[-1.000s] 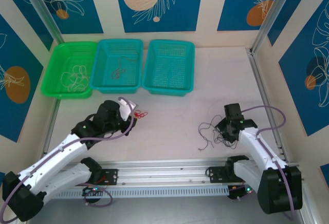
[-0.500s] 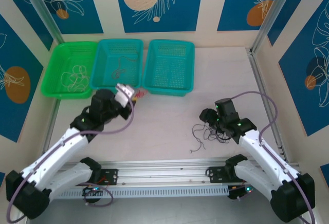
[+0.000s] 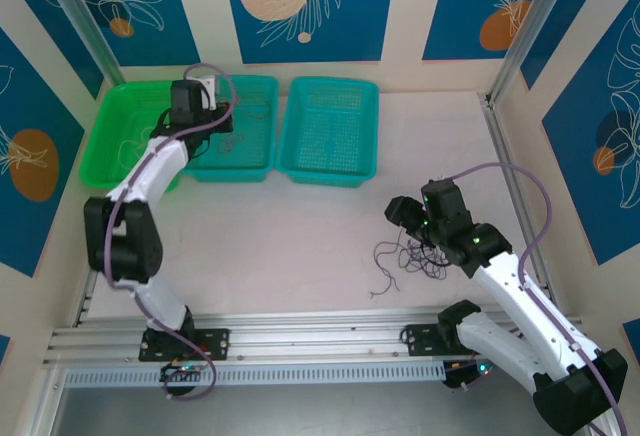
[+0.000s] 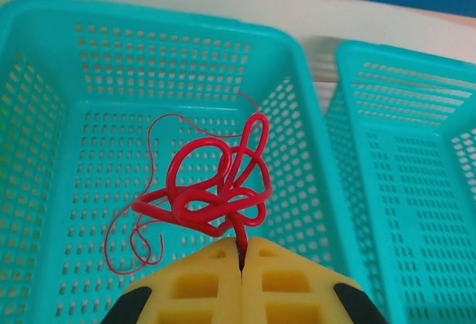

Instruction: Untangle the cables

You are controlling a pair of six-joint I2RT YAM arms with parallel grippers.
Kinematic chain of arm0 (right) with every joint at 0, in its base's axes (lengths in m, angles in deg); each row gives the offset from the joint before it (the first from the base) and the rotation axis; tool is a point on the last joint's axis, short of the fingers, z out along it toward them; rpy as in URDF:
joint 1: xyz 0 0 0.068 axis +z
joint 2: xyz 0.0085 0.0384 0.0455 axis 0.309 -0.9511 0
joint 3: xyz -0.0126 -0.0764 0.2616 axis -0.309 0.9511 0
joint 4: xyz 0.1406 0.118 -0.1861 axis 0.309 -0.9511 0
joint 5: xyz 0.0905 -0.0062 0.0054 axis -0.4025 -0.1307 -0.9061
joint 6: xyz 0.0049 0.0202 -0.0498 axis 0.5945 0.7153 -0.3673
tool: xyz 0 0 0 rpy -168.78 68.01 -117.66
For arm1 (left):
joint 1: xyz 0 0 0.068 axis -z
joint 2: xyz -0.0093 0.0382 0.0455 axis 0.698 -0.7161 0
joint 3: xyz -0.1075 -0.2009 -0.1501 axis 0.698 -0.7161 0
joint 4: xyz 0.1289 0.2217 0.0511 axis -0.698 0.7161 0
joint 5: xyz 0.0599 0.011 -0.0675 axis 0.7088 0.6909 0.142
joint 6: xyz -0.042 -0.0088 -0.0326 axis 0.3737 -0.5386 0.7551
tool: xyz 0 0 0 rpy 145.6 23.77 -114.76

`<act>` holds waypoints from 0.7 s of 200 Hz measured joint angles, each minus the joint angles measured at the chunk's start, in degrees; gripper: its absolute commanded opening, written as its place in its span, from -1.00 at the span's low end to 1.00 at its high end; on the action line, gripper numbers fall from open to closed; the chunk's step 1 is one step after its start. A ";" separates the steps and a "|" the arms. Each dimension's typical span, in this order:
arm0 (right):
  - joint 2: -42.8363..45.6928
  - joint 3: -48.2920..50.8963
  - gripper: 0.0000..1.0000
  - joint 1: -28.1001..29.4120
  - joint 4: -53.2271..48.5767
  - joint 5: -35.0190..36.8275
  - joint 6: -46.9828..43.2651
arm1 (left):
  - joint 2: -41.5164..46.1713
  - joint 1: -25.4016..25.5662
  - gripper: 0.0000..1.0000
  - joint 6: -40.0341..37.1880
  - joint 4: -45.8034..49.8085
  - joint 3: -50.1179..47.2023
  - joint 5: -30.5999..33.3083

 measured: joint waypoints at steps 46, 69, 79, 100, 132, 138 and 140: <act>0.00 0.52 0.34 0.00 -2.05 0.04 1.27 | -13.09 -1.81 -0.29 4.33 5.79 11.98 -3.23; 0.00 0.52 0.34 0.00 -2.75 0.09 1.29 | -14.82 -1.88 -0.20 5.09 7.80 14.32 -4.28; 0.00 0.52 0.34 0.00 -3.17 0.33 1.29 | -14.56 -1.88 -0.20 5.42 8.11 14.32 -4.79; 0.02 0.68 0.36 -0.15 -4.09 1.31 2.14 | -11.58 -1.88 -0.18 6.03 7.02 12.04 -6.03; -0.46 3.30 0.38 -2.62 -6.29 3.30 3.65 | 4.02 -0.83 -0.16 7.98 2.14 -1.55 -8.79; -1.07 3.87 0.38 -3.67 -6.73 3.41 3.67 | 8.09 -0.31 -0.15 8.24 1.14 -4.26 -9.31; -1.29 4.04 0.38 -4.04 -6.84 3.45 3.67 | 9.29 -0.11 -0.15 8.28 0.92 -5.05 -9.40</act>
